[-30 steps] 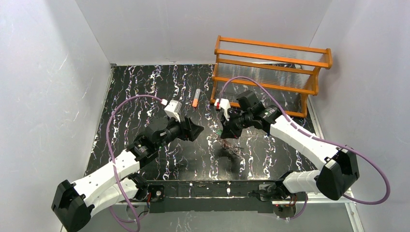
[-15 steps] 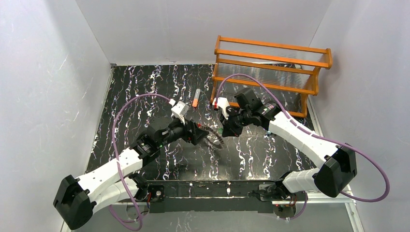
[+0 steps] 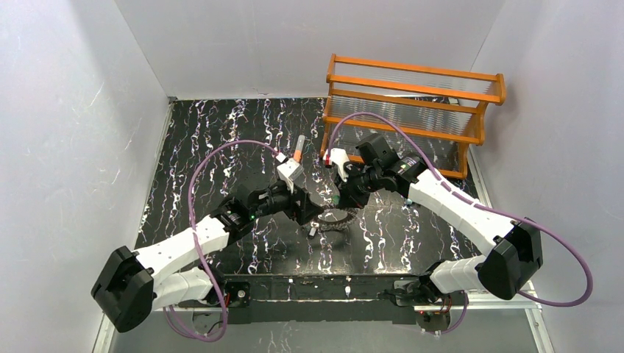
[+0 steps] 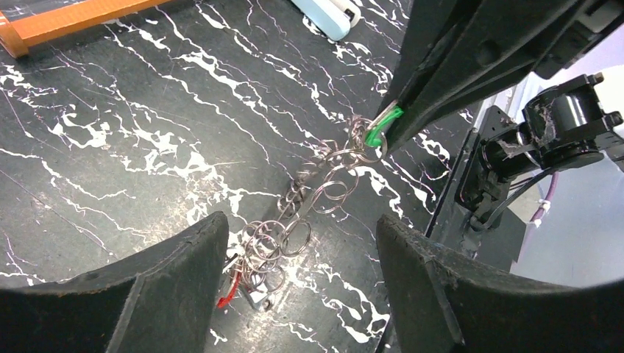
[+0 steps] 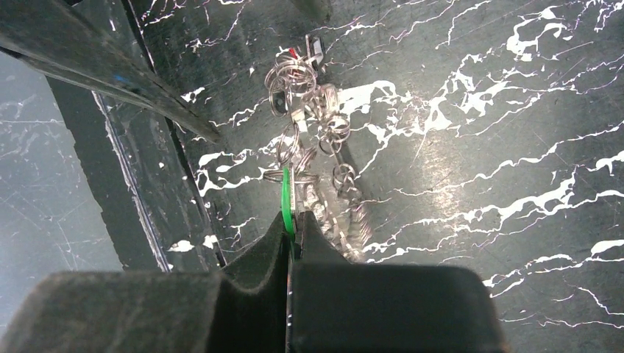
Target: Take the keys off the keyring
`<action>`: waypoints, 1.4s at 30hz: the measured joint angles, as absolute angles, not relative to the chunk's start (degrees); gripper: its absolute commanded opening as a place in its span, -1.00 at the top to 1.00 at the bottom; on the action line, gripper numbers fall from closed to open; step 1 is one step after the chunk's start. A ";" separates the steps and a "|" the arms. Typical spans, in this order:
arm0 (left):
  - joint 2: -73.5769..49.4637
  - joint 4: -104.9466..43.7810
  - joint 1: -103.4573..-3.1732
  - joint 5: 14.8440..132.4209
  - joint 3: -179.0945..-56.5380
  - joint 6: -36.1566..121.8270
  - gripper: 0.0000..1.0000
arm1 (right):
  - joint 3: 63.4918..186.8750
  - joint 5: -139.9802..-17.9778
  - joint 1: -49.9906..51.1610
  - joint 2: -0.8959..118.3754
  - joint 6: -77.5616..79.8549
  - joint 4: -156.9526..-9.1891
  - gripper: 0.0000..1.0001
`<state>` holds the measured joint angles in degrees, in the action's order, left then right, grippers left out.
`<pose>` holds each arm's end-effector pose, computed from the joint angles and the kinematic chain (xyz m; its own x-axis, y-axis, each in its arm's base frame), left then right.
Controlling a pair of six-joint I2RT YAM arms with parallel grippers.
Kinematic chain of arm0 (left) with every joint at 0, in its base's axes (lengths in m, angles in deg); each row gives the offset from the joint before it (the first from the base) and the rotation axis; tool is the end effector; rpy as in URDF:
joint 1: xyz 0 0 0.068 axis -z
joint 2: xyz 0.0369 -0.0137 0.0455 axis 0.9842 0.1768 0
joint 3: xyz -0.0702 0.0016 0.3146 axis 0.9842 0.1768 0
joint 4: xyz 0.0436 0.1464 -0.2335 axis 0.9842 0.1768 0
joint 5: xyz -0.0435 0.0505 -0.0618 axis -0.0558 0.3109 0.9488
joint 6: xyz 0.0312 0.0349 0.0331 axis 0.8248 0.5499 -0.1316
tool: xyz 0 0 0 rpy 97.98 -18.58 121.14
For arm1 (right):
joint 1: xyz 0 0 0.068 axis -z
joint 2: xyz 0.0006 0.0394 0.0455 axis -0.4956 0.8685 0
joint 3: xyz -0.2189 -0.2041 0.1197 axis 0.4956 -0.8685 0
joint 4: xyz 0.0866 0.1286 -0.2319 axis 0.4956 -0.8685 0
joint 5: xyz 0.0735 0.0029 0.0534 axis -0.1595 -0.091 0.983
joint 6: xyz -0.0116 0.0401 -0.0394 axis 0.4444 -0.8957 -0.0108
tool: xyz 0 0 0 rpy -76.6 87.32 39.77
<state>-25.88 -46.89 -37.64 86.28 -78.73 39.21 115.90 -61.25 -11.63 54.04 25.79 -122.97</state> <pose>0.1686 -0.1723 0.2978 -0.3581 -0.0060 -0.9337 0.8225 0.4712 -0.3185 0.2034 0.2022 0.3472 -0.3063 -0.6380 -0.7065 -0.9403 0.3184 0.1201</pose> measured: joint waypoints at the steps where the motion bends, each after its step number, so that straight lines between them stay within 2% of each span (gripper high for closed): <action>1: -25.44 -47.07 -37.64 86.23 -78.73 39.24 -0.43 | 115.90 -61.25 -11.63 54.04 25.61 -122.97 0.97; 11: -22.73 -48.25 -36.29 82.28 -78.73 39.43 -0.47 | 115.76 -61.43 -11.70 53.84 21.85 -121.26 0.97; 20: -21.95 -46.06 -35.06 81.32 -81.39 45.07 -0.33 | 112.25 -60.97 -11.94 50.34 21.46 -120.01 0.97; 25: -21.95 -43.79 -35.06 83.04 -84.37 51.78 -0.49 | 112.09 -60.97 -11.94 48.88 23.45 -120.08 0.97; 30: -21.53 -42.57 -35.06 86.71 -84.78 57.25 -0.50 | 111.98 -60.97 -11.94 48.51 26.22 -120.10 0.97; 36: -19.63 -42.59 -35.06 91.98 -84.89 61.05 -0.36 | 111.46 -60.91 -11.94 47.98 28.63 -120.08 0.97; 42: -15.19 -42.61 -35.06 97.95 -88.24 62.67 -0.10 | 110.89 -60.47 -11.94 47.85 30.20 -119.95 0.97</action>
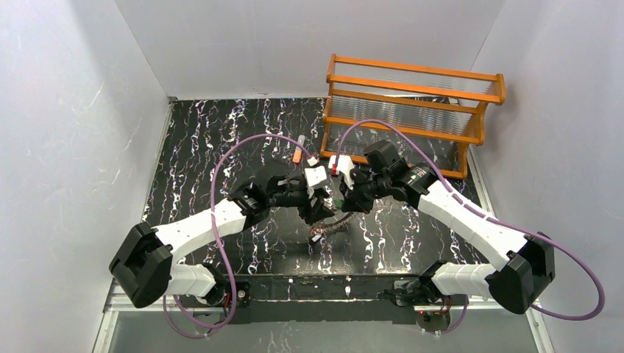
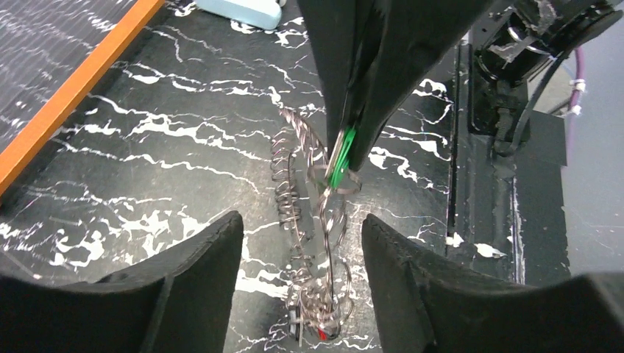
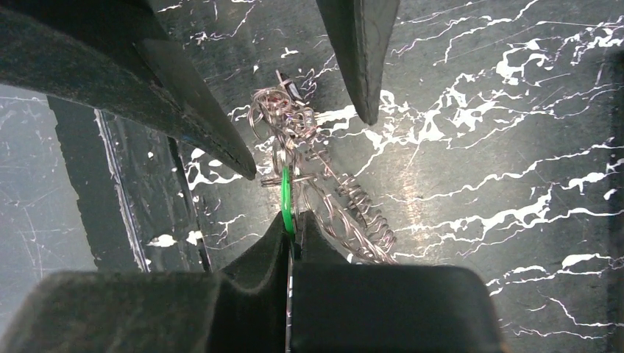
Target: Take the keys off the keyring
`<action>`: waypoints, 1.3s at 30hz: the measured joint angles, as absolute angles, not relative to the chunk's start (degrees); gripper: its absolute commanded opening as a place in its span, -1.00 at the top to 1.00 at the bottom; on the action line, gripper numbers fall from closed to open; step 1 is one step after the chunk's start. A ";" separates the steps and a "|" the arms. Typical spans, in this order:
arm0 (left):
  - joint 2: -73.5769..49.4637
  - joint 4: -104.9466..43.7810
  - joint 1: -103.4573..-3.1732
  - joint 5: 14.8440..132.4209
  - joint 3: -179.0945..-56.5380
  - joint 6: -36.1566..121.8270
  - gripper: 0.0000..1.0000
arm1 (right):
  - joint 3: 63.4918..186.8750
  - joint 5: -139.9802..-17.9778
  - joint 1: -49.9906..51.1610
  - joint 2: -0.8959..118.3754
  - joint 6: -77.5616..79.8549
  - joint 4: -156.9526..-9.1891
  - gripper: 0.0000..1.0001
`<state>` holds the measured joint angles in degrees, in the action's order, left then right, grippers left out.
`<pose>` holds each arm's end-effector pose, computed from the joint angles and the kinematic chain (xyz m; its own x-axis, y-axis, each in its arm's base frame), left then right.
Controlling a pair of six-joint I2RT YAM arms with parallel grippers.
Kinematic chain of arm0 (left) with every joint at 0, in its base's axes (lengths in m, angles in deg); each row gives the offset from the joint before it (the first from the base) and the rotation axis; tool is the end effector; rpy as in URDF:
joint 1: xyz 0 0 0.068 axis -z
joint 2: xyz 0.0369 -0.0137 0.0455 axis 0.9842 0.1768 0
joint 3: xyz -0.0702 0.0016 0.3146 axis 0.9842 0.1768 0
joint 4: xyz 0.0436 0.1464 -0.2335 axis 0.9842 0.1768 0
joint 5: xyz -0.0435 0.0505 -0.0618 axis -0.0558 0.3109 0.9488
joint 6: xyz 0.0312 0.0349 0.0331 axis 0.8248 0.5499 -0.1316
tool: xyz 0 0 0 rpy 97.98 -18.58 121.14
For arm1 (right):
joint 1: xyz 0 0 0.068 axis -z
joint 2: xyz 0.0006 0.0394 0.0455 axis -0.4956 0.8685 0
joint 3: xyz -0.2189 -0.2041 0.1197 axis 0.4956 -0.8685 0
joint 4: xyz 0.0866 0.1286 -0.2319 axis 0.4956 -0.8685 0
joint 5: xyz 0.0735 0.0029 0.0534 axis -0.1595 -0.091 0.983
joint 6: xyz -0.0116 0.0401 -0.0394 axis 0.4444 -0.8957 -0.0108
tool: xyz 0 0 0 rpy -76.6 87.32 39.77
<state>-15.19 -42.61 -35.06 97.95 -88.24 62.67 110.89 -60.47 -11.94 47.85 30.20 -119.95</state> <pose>0.1885 -0.2176 0.3060 -0.0503 0.2204 -0.9741 0.9790 0.2036 -0.0045 0.1818 0.1857 0.3486 -0.1883 -0.6223 -0.7598 -0.9672 0.2517 0.0336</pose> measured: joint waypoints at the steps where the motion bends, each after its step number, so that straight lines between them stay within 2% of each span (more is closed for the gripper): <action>1: -14.47 -42.63 -35.06 98.91 -88.89 62.80 -0.03 | 110.61 -60.23 -11.94 47.83 30.40 -119.93 0.97; 5: -12.96 -42.57 -35.13 101.77 -89.72 63.39 0.22 | 109.47 -59.46 -11.87 47.46 30.64 -119.62 0.97; 13: -12.68 -42.19 -35.11 105.56 -89.74 63.80 0.50 | 108.46 -59.05 -11.94 46.65 30.86 -118.44 0.97; 26: -11.63 -43.11 -35.11 108.03 -89.77 63.30 0.24 | 107.77 -58.81 -11.87 45.82 30.66 -118.07 0.97; 33: -11.63 -42.78 -35.11 104.62 -89.77 64.02 0.18 | 107.77 -57.98 -11.83 45.69 30.70 -117.92 0.97; 39: -11.63 -42.61 -35.13 102.78 -89.77 64.28 0.20 | 107.77 -57.43 -11.89 45.60 30.79 -117.92 0.97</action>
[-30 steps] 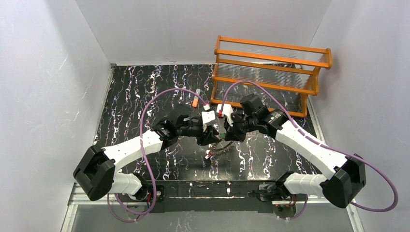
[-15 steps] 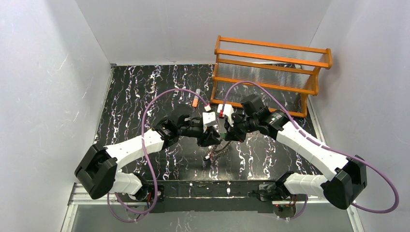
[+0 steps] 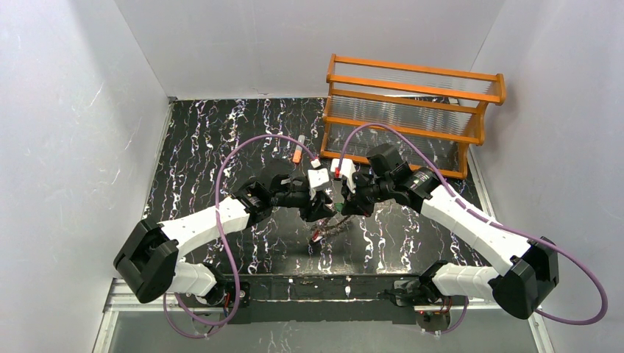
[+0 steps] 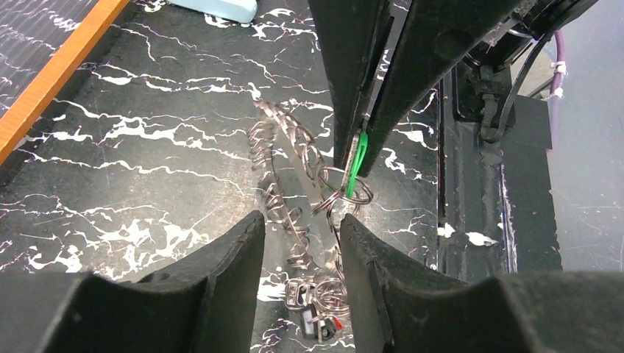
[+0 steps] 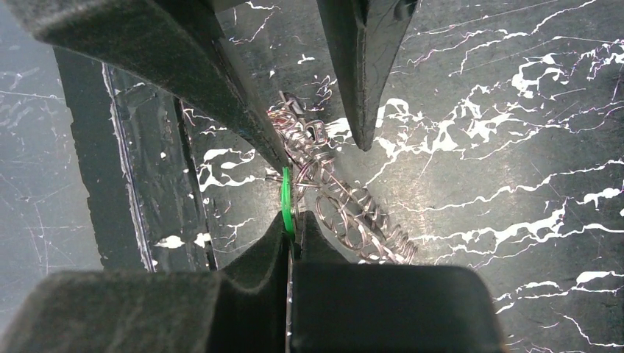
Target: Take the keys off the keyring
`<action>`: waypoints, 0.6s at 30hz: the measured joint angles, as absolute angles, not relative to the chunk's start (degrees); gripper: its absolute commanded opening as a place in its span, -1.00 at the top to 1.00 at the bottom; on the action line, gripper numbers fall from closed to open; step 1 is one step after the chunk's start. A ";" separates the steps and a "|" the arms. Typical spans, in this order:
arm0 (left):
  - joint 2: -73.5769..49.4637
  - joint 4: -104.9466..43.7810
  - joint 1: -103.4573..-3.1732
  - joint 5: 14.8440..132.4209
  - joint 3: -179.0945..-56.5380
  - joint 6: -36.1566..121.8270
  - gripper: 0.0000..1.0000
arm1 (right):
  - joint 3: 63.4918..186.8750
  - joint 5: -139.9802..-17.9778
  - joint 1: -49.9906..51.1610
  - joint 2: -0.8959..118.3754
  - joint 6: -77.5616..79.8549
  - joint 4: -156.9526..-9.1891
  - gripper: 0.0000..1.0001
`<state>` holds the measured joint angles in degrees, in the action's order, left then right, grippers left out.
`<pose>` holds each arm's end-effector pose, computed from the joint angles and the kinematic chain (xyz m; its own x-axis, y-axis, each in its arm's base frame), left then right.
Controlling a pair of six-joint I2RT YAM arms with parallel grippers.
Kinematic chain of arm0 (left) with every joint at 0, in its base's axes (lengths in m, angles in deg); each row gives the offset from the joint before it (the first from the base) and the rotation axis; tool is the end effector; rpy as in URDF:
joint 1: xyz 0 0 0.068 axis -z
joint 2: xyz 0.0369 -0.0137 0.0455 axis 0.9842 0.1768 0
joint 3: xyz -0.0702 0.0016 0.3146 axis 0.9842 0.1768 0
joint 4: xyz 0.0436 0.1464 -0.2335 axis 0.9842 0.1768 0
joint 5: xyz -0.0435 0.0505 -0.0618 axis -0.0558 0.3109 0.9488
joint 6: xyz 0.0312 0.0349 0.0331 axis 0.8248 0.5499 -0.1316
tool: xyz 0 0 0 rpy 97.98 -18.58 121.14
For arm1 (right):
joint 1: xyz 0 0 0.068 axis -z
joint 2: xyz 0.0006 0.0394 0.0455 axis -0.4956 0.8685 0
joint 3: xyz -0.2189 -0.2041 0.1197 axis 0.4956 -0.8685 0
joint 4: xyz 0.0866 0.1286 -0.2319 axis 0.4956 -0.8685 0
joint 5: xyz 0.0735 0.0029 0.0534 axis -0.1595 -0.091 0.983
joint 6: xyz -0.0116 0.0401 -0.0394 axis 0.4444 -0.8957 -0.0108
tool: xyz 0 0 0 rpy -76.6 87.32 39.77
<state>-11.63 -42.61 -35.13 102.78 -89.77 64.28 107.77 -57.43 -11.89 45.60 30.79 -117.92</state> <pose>0.1959 -0.2285 0.2992 -0.0453 0.2364 -0.9706 0.9928 0.1187 -0.0174 0.1729 0.1801 0.3423 -0.1640 -0.5987 -0.7840 -0.9770 0.2086 0.0451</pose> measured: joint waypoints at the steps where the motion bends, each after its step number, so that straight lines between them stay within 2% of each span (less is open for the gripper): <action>1: -11.63 -42.59 -35.15 102.65 -89.77 64.26 0.21 | 107.77 -57.30 -11.89 45.60 30.79 -117.92 0.97; 18: -11.56 -43.18 -35.59 108.00 -90.03 63.02 0.22 | 107.72 -54.92 -11.89 45.60 31.60 -117.61 0.97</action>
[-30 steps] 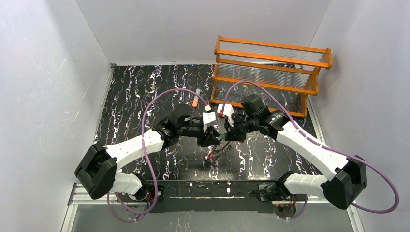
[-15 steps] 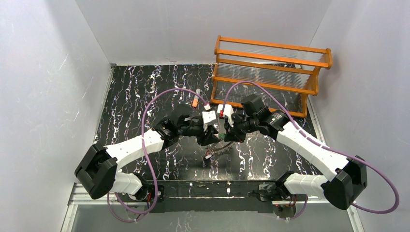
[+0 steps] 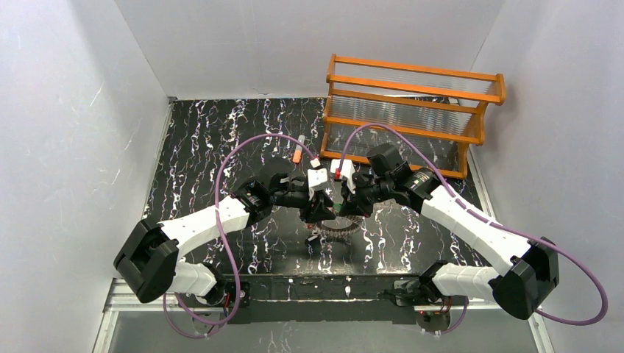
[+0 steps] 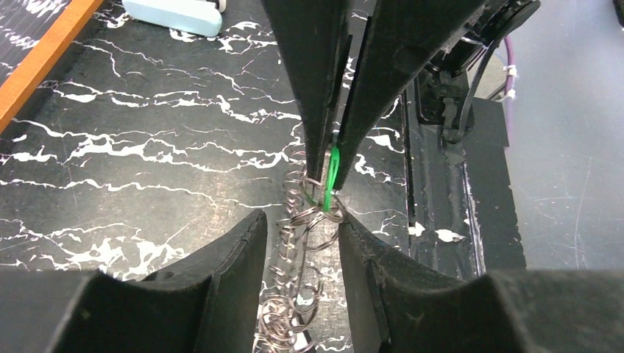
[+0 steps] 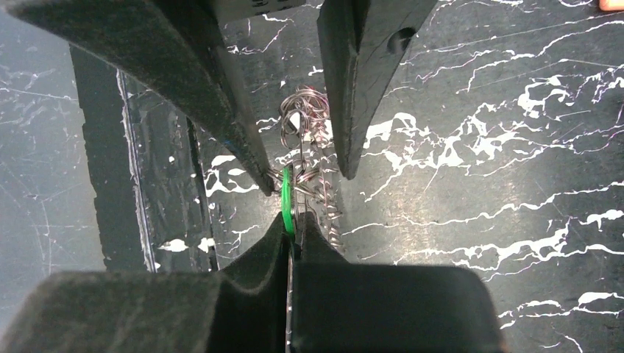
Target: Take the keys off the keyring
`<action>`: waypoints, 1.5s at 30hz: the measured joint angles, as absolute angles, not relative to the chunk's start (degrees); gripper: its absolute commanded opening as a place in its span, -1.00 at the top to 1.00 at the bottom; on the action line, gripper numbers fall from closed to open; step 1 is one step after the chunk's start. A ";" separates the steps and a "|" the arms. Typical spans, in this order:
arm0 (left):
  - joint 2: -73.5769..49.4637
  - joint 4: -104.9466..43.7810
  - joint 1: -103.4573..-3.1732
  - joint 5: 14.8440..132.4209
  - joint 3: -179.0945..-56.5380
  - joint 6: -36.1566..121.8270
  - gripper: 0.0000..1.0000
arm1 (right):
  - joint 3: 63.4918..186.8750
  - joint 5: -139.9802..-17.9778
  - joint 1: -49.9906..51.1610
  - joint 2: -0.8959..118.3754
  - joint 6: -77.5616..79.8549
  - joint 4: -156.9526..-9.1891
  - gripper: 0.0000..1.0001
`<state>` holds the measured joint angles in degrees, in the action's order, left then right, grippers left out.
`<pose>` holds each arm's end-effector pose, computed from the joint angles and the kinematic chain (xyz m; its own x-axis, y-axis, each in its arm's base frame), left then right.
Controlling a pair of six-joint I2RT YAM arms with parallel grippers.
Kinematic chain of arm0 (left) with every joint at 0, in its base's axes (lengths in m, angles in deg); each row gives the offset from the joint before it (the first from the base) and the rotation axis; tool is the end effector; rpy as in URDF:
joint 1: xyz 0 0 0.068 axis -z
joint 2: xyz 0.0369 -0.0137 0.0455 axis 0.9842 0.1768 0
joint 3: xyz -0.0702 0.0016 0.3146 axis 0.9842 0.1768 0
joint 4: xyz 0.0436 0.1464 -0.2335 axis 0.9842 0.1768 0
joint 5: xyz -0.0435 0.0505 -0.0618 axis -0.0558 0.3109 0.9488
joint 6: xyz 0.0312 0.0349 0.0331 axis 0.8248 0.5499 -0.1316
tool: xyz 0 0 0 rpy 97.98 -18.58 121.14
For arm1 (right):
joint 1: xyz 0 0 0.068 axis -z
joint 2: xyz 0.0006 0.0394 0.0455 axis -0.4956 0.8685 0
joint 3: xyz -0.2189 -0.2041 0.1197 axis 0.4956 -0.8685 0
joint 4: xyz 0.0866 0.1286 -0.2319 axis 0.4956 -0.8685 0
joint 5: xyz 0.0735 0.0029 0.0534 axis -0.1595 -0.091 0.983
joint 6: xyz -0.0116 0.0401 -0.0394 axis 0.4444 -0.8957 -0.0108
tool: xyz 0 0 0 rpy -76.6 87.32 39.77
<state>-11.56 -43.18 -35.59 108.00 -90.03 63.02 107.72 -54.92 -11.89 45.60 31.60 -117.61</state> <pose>0.1949 -0.2281 0.3022 -0.0587 0.2110 -0.9757 0.9978 0.0440 -0.0505 0.1717 0.1810 0.3431 -0.1454 -0.5854 -0.7976 -0.9841 0.1685 0.0557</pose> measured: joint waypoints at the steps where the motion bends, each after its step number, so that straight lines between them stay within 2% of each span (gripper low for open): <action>1: -11.56 -43.40 -35.59 108.40 -90.03 62.71 0.24 | 107.61 -54.89 -11.89 45.56 31.73 -117.30 0.97; 11: -11.15 -45.43 -35.61 111.28 -90.03 60.55 0.48 | 105.99 -55.57 -11.85 44.33 32.01 -115.67 0.97; 31: -11.17 -44.27 -35.43 112.48 -90.03 60.61 0.50 | 104.44 -56.93 -12.00 43.61 32.17 -115.51 0.97; 35: -11.15 -43.53 -35.37 112.00 -90.03 60.81 0.63 | 104.44 -56.93 -12.00 43.61 32.17 -115.51 0.97; 41: -11.13 -42.94 -35.32 110.23 -90.05 61.11 1.00 | 104.42 -56.95 -12.00 43.48 32.17 -115.47 0.97; 45: -11.15 -42.59 -35.32 108.81 -90.16 61.73 1.00 | 103.72 -58.13 -12.00 42.21 32.08 -115.45 0.97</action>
<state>-11.15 -42.59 -35.32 108.81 -90.16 61.73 103.72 -58.13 -12.00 42.21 32.08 -115.45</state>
